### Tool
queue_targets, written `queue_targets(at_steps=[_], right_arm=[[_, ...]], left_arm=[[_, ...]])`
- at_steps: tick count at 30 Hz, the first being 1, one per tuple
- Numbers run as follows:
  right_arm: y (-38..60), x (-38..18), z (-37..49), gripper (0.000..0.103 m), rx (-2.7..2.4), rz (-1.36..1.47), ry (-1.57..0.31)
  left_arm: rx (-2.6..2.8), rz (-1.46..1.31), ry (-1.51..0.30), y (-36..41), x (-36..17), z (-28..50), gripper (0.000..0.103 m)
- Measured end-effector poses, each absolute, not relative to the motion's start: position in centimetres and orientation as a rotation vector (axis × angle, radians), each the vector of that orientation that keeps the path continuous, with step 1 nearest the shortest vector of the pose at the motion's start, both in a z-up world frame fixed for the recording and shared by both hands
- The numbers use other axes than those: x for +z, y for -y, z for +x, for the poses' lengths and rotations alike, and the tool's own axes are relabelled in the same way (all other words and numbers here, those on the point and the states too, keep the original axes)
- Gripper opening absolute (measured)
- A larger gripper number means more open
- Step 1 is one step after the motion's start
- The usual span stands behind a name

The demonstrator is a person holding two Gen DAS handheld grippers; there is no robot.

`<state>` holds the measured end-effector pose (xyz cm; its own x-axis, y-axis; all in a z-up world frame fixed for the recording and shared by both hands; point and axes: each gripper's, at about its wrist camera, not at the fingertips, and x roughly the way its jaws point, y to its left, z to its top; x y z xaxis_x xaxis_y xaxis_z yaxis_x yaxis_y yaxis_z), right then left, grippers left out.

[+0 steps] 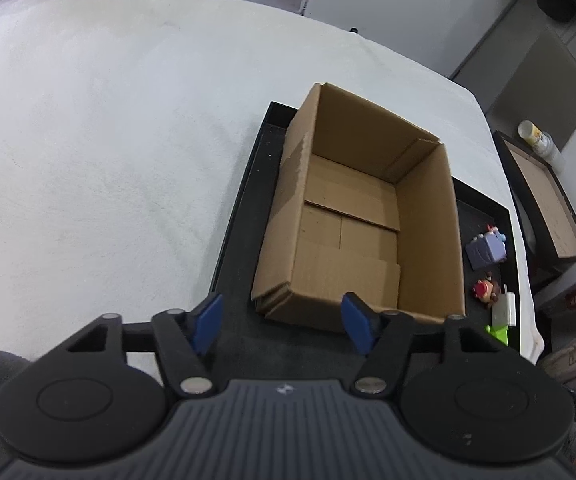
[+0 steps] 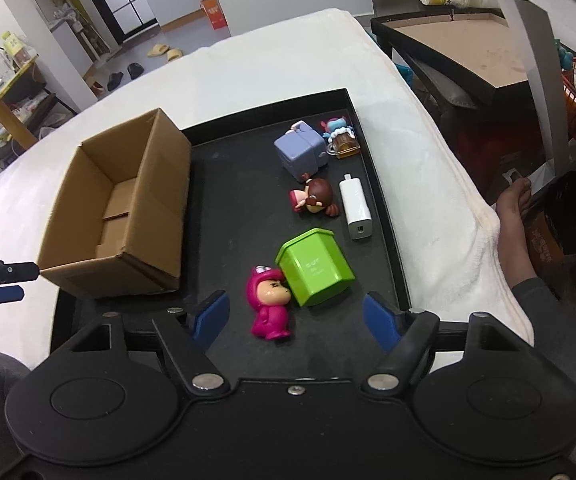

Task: Organize rigid objects
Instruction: 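Close the right gripper on the lime-green cup while the left gripper grips the box wall, then lift the lime-green cup with the right gripper and carry it over the box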

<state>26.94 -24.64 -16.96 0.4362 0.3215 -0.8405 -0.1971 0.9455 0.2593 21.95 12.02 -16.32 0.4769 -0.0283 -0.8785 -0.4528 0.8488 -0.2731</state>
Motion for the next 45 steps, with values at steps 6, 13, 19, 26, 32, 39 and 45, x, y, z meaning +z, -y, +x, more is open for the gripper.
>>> queue_targets(at_steps=[6, 13, 19, 26, 32, 39, 45], right_arm=[[24.1, -18.6, 29.1, 0.071, 0.32, 0.089, -1.093], [23.8, -21.0, 30.8, 0.07, 0.364, 0.045, -1.116], [23.6, -22.6, 31.4, 0.066, 0.388, 0.028, -1.152], [23.8, -24.0, 32.0, 0.065, 0.417, 0.054, -1.183], [23.9, -25.4, 32.8, 0.051, 0.453, 0.115, -1.239], [24.6, -25.0, 32.2, 0.048, 0.455, 0.179, -1.242], [24.5, -24.3, 31.2, 0.048, 0.447, 0.192, -1.236]], left_arm=[[0.273, -0.51, -1.059, -12.5, -17.5, 23.9, 0.056], [0.283, -0.547, -1.092, -12.9, -18.9, 25.3, 0.049], [0.293, -0.534, -1.108, -12.8, -19.8, 26.1, 0.031], [0.322, -0.529, -1.1, -12.6, -20.5, 26.2, 0.019], [0.324, -0.528, -1.09, -12.5, -20.5, 25.8, 0.018], [0.319, -0.518, -1.091, -12.1, -20.3, 24.8, 0.018], [0.313, -0.514, -1.096, -11.6, -20.2, 23.7, 0.018]])
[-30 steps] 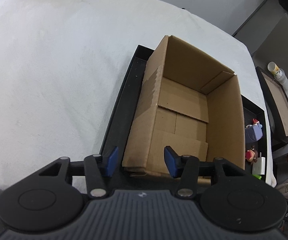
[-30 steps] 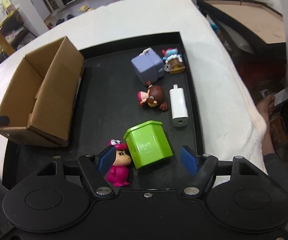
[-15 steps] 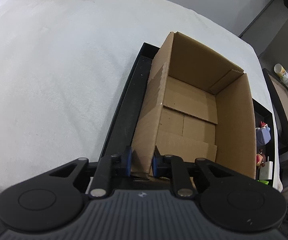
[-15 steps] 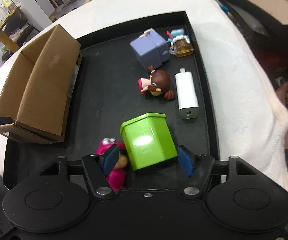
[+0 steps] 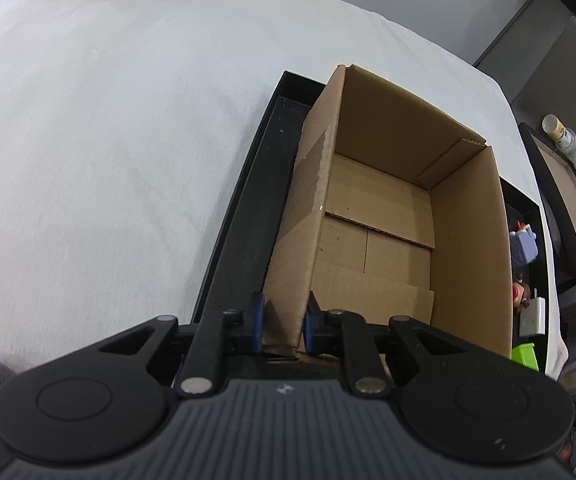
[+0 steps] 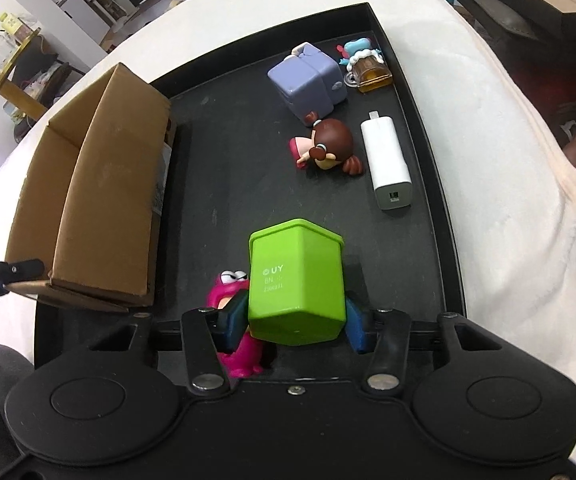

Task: Organize rigid objects
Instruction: 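Lift the lime-green cup with the right gripper and carry it over the box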

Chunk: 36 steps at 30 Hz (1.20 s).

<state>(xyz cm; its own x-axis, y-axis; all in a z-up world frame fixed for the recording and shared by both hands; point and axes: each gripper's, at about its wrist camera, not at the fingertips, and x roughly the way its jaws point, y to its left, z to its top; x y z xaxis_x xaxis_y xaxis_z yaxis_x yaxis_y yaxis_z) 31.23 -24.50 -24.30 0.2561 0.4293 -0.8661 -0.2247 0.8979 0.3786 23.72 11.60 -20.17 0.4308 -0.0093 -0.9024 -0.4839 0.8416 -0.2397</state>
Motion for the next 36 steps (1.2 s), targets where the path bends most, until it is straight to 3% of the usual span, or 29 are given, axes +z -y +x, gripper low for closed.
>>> queue_targets(at_steps=[36], right_arm=[[19.8, -16.8, 30.6, 0.048, 0.462, 0.188, -1.101]], left_arm=[[0.29, -0.581, -1.092, -12.2, -20.3, 22.0, 0.019]])
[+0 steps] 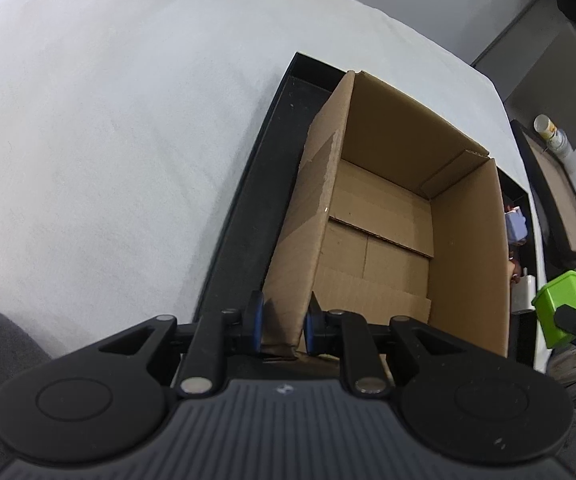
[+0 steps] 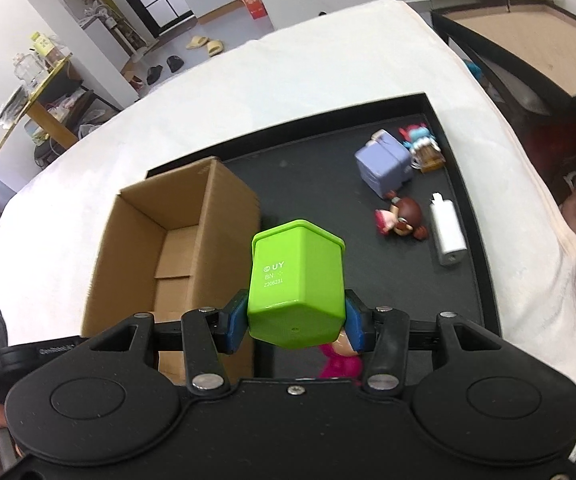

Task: Organize rigid objects
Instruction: 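Lift the lime-green cup with the right gripper and carry it over the box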

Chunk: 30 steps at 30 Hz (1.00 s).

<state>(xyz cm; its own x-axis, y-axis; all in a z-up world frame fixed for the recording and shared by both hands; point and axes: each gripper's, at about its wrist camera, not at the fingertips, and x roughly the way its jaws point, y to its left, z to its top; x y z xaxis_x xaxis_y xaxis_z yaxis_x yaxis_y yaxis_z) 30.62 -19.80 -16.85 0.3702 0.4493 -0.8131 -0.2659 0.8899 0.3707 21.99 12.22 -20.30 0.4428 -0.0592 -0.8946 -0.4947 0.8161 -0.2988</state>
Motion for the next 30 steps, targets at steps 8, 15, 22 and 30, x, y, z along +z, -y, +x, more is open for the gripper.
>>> queue_targets(at_steps=[8, 15, 22, 30], right_arm=[[17.4, -15.3, 30.6, 0.048, 0.49, 0.179, -1.069], [15.2, -14.4, 30.9, 0.048, 0.527, 0.162, -1.058], [13.3, -14.5, 31.2, 0.048, 0.561, 0.155, -1.06], [10.8, -14.1, 31.6, 0.048, 0.619, 0.155, -1.048]], left_arm=[[0.276, -0.581, -1.088, -12.0, -20.4, 22.1, 0.019], [0.269, -0.58, -1.088, -12.1, -20.4, 22.0, 0.019], [0.26, -0.574, -1.088, -12.0, -20.5, 21.9, 0.019], [0.249, -0.584, -1.097, -12.2, -20.3, 22.0, 0.02]])
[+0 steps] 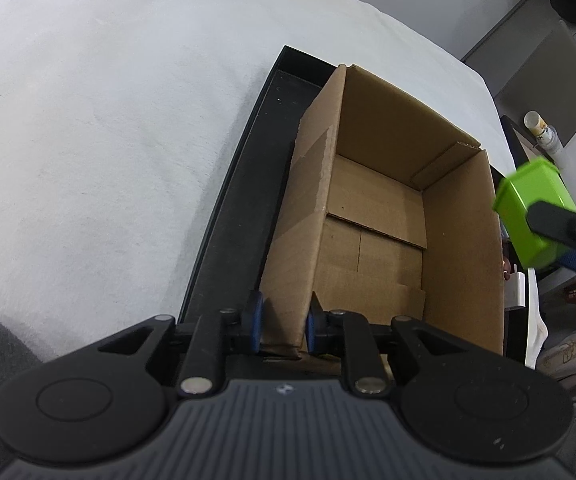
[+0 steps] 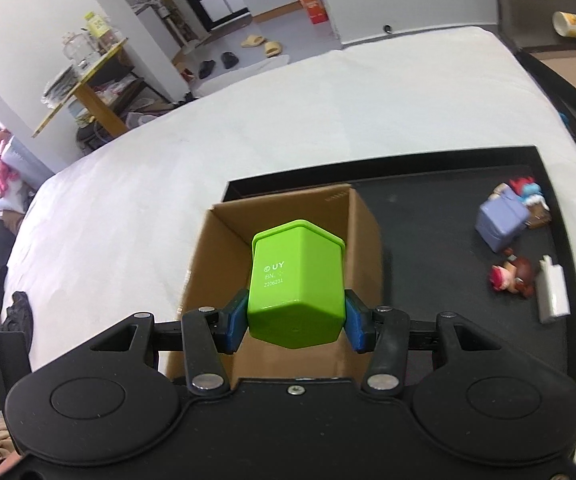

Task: Organize rigid objects
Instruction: 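Lift the lime-green cup with the right gripper and carry it over the box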

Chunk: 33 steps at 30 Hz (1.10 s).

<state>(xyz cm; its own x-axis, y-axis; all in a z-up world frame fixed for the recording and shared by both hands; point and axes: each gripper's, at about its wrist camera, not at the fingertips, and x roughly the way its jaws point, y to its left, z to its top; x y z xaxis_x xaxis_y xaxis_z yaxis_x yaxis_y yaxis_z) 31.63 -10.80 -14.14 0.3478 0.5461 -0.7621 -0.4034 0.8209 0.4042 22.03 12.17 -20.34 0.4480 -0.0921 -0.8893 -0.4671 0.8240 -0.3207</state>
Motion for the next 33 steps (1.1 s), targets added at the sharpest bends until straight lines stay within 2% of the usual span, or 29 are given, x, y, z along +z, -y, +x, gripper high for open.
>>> queue_targets(at_steps=[33], right_arm=[[2.3, -18.0, 33.2, 0.048, 0.643, 0.057, -1.123]], left_arm=[[0.198, -0.601, -1.119, -12.6, -20.5, 22.1, 0.021]])
